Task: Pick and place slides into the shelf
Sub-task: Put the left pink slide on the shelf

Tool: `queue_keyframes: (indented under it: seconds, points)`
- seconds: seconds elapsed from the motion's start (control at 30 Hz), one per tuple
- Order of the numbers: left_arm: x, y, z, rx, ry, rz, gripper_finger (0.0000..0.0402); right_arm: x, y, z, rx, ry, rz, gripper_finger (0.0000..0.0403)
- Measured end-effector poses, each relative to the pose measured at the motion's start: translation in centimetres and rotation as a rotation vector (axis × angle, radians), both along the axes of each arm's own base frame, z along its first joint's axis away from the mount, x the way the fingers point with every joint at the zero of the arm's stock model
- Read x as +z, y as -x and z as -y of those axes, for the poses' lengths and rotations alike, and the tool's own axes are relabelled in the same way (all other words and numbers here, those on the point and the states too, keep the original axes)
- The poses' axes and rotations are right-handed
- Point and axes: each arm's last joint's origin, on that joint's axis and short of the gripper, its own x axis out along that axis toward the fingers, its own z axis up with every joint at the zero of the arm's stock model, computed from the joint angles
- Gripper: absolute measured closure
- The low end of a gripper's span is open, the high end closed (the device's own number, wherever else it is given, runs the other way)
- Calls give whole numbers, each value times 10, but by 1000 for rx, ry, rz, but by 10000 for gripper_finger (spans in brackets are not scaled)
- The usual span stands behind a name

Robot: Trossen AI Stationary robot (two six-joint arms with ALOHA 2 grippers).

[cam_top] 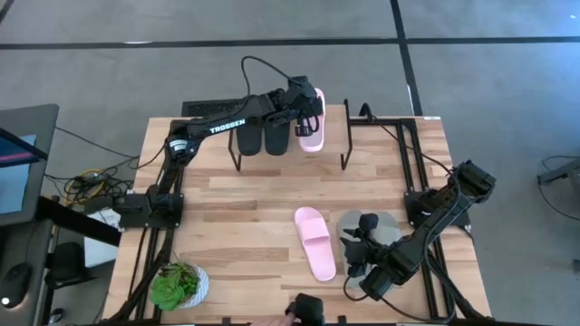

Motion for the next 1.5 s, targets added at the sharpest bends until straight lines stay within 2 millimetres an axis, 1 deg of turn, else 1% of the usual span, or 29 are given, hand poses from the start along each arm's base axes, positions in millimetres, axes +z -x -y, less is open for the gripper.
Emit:
queue_keyframes:
  seconds: [0.17,0.33,0.57,0.77,1.07,1.17,1.5]
  points:
    - [-4,3,1,19,12,-47,401,0,0,0,0,0,0,285]
    - [-19,0,-3,35,29,-92,401,0,0,0,-2,-2,1,285]
    - [-32,-7,-5,43,21,-114,401,0,0,0,-5,-3,2,285]
    - [-30,-5,-6,53,15,-120,401,0,0,0,-6,-3,2,285]
    - [-32,-2,-5,73,7,-173,401,0,0,0,-8,-5,4,285]
    - [-33,0,-5,107,-22,-207,401,0,0,0,-9,-6,5,285]
    - [-24,11,-3,119,-22,-265,401,0,0,0,-10,-5,3,285]
